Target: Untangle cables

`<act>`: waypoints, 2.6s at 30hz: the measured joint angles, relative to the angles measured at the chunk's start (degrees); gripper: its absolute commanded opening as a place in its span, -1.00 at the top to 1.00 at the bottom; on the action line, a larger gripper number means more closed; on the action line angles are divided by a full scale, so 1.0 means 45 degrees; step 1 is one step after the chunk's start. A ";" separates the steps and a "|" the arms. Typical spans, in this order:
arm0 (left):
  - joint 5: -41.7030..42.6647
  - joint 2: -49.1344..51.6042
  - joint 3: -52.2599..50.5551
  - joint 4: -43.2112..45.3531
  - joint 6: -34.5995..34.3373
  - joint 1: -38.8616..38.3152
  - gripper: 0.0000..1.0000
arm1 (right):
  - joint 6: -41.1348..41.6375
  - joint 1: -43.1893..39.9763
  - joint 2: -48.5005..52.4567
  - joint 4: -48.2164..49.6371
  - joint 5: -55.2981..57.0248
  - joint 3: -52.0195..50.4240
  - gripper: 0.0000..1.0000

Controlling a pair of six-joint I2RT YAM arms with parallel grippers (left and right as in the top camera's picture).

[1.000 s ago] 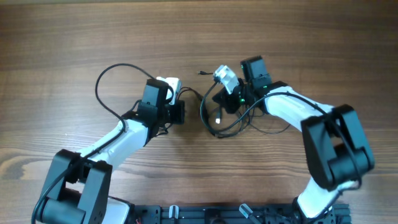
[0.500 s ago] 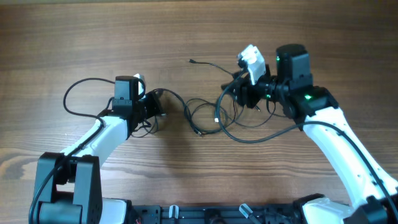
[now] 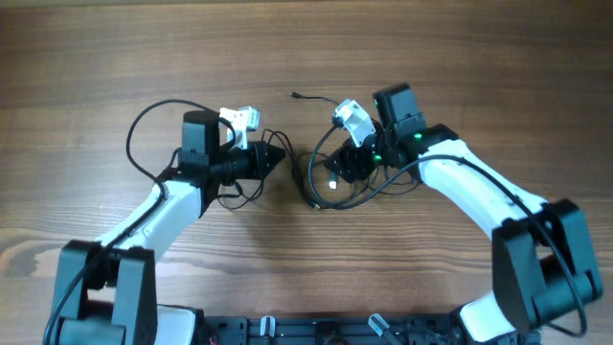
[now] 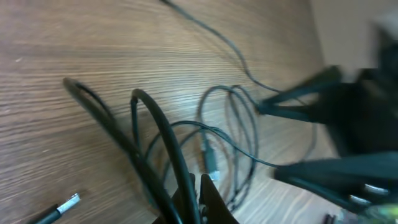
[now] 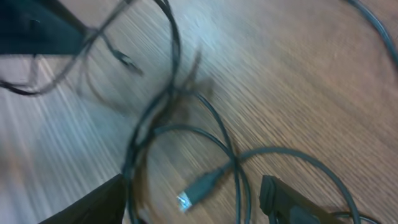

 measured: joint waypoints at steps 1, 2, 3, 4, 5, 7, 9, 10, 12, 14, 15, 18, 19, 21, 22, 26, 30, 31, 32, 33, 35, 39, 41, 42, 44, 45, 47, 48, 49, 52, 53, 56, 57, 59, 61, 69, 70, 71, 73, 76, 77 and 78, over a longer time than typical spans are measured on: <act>0.0194 -0.0209 0.0000 -0.0078 0.0117 0.0000 0.92 | -0.0112 0.0000 0.0112 0.0126 0.0049 0.0000 -0.50; 0.0340 -0.0403 0.0000 -0.0102 0.0175 0.0000 0.92 | -0.0223 0.0000 0.0204 0.0223 0.0092 0.0000 -0.51; 0.0510 -0.0622 0.0000 -0.0097 0.0262 0.0000 0.92 | -0.0350 0.0000 0.0282 0.0277 0.0131 0.0000 -0.54; 0.0699 -0.0913 0.0000 -0.0102 0.0330 0.0000 0.92 | -0.0525 0.0000 0.0359 0.0316 0.0180 0.0000 -0.55; 0.0826 -0.1137 0.0000 -0.0102 0.0384 0.0000 0.92 | -0.0690 0.0000 0.0408 0.0355 0.0189 0.0000 -0.57; 0.1035 -0.1598 0.0000 -0.0117 0.0447 0.0000 0.92 | -0.0981 0.0000 0.0437 0.0510 0.0185 0.0000 -0.59; 0.1214 -0.2006 0.0000 -0.0146 0.0476 0.0000 0.92 | -0.1195 0.0000 0.0437 0.0874 0.0180 0.0000 -0.59; 0.1345 -0.2225 0.0000 -0.0170 0.0500 0.0000 0.92 | -0.1307 0.0000 0.0437 0.0991 0.0160 0.0000 -0.58; 0.1554 -0.2550 0.0000 -0.0175 0.0505 0.0000 0.92 | -0.1559 0.0000 0.0437 0.1224 -0.0136 0.0000 -0.56; 0.1734 -0.2827 0.0000 -0.0170 0.0505 0.0000 0.92 | -0.1797 0.0000 0.0442 0.1467 -0.0588 0.0000 -0.50; 0.1792 -0.2943 0.0000 -0.0175 0.0505 0.0000 0.92 | -0.1880 0.0000 0.0442 0.1588 -0.0811 0.0000 -0.47; 0.1889 -0.3288 0.0000 -0.0170 0.0500 0.0000 0.92 | -0.2059 0.0005 0.0573 0.1919 -0.1438 0.0000 -0.25; 0.1923 -0.3376 0.0000 -0.0170 0.0505 0.0000 0.92 | -0.2118 0.0000 0.0690 0.1996 -0.1588 0.0000 -0.11; 0.1948 -0.3483 0.0000 -0.0170 0.0500 0.0000 0.92 | -0.2127 0.0005 0.0991 0.2229 -0.1836 0.0000 0.31; 0.1972 -0.3512 0.0000 -0.0165 0.0495 0.0000 0.92 | -0.2200 0.0010 0.1132 0.2375 -0.1928 0.0000 0.61; 0.2025 -0.3541 0.0000 -0.0175 0.0437 0.0000 0.92 | -0.2030 0.0063 0.1787 0.2895 -0.2147 0.0000 0.91; 0.2021 -0.3541 0.0000 -0.0257 0.0398 0.0000 0.92 | -0.1219 0.0073 0.1962 0.3526 -0.2137 -0.0010 0.91; 0.2011 -0.3541 0.0000 -0.0267 0.0398 0.0000 0.92 | -0.0865 0.0073 0.1962 0.3667 -0.2006 -0.0010 0.91; 0.1962 -0.3541 0.0000 -0.0330 0.0393 0.0000 0.92 | -0.0549 0.0073 0.1962 0.3701 -0.1802 -0.0010 0.91; 0.1802 -0.3541 0.0000 -0.0403 0.0393 0.0000 0.92 | -0.0160 0.0073 0.1962 0.3672 -0.1462 -0.0010 0.91; 0.1331 -0.3541 0.0000 -0.0544 0.0393 0.0000 0.92 | 0.0296 0.0039 0.1962 0.3478 -0.0908 -0.0010 0.92; -0.0384 -0.3541 0.0000 -0.1370 0.0287 0.0044 0.92 | 0.1447 -0.0457 0.1783 0.1583 0.1477 -0.0015 0.92; -0.1729 -0.3541 -0.0005 -0.2089 -0.0063 0.0214 0.92 | 0.1690 -0.0850 0.1486 0.0680 0.2404 -0.0049 0.92; -0.2220 -0.3541 -0.0015 -0.2322 -0.0287 0.0335 0.92 | 0.1778 -0.1098 0.1219 0.0301 0.2803 -0.0068 0.92; -0.3531 -0.3541 -0.0015 -0.2832 -0.0865 0.0665 0.92 | 0.1889 -0.1462 0.0617 -0.0219 0.3259 -0.0083 0.92; -0.4177 -0.3541 -0.0015 -0.3089 -0.1209 0.0884 0.92 | 0.1977 -0.1681 0.0121 -0.0452 0.3463 -0.0083 0.91; -0.5100 -0.3541 -0.0015 -0.3487 -0.1797 0.1287 0.92 | 0.2161 -0.1972 -0.0763 -0.0758 0.3667 -0.0083 0.92; -0.5557 -0.3541 -0.0015 -0.3667 -0.2191 0.1617 0.92 | 0.2302 -0.2132 -0.1389 -0.0942 0.3750 -0.0083 0.92; -0.5877 -0.3541 -0.0015 -0.3793 -0.2501 0.1962 0.92 | 0.2438 -0.2273 -0.2035 -0.1059 0.3793 -0.0083 0.92; -0.6397 -0.3541 -0.0015 -0.4031 -0.3191 0.2827 0.92 | 0.2773 -0.2550 -0.3575 -0.1307 0.3866 -0.0083 0.91; -0.6523 -0.3541 -0.0015 -0.4104 -0.3366 0.3079 0.92 | 0.2837 -0.2608 -0.4041 -0.1389 0.3871 -0.0083 0.91; -0.6688 -0.3541 -0.0015 -0.4231 -0.3973 0.4051 0.92 | 0.3011 -0.2657 -0.5523 -0.1617 0.3895 -0.0083 0.92; -0.6717 -0.3551 -0.0015 -0.4284 -0.4163 0.4367 0.92 | 0.3055 -0.2657 -0.5950 -0.1768 0.3895 -0.0083 0.92; -0.6790 -0.3565 -0.0015 -0.4391 -0.4522 0.4920 0.92 | 0.3245 -0.2657 -0.6649 -0.2059 0.4099 -0.0083 0.91; -0.6878 -0.3585 -0.0015 -0.4512 -0.4949 0.5600 0.92 | 0.3628 -0.2667 -0.7232 -0.2399 0.4673 -0.0083 0.91; -0.7140 -0.3589 -0.0015 -0.5042 -0.6766 0.8354 0.92 | 0.6275 -0.3036 -0.8208 -0.3492 0.7417 -0.0083 0.91; -0.7101 -0.3589 -0.0015 -0.5071 -0.6839 0.8529 0.92 | 0.6669 -0.3172 -0.8208 -0.3609 0.7529 -0.0083 0.91; -0.7038 -0.3589 -0.0015 -0.5095 -0.6892 0.8694 0.92 | 0.7189 -0.3381 -0.8208 -0.3745 0.7635 -0.0083 0.91; -0.6849 -0.3589 -0.0015 -0.5134 -0.6994 0.9005 0.92 | 0.8082 -0.3784 -0.8208 -0.3983 0.7796 -0.0083 0.92; -0.6693 -0.3589 -0.0015 -0.5178 -0.7048 0.9131 0.92 | 0.9136 -0.4337 -0.8160 -0.4279 0.7951 -0.0083 0.91; -0.6640 -0.3589 -0.0015 -0.5183 -0.7048 0.9170 0.92 | 0.9418 -0.4532 -0.8136 -0.4367 0.8000 -0.0083 0.91; -0.6562 -0.3589 -0.0015 -0.5202 -0.7057 0.9219 0.92 | 0.9632 -0.4731 -0.8111 -0.4425 0.8082 -0.0083 0.91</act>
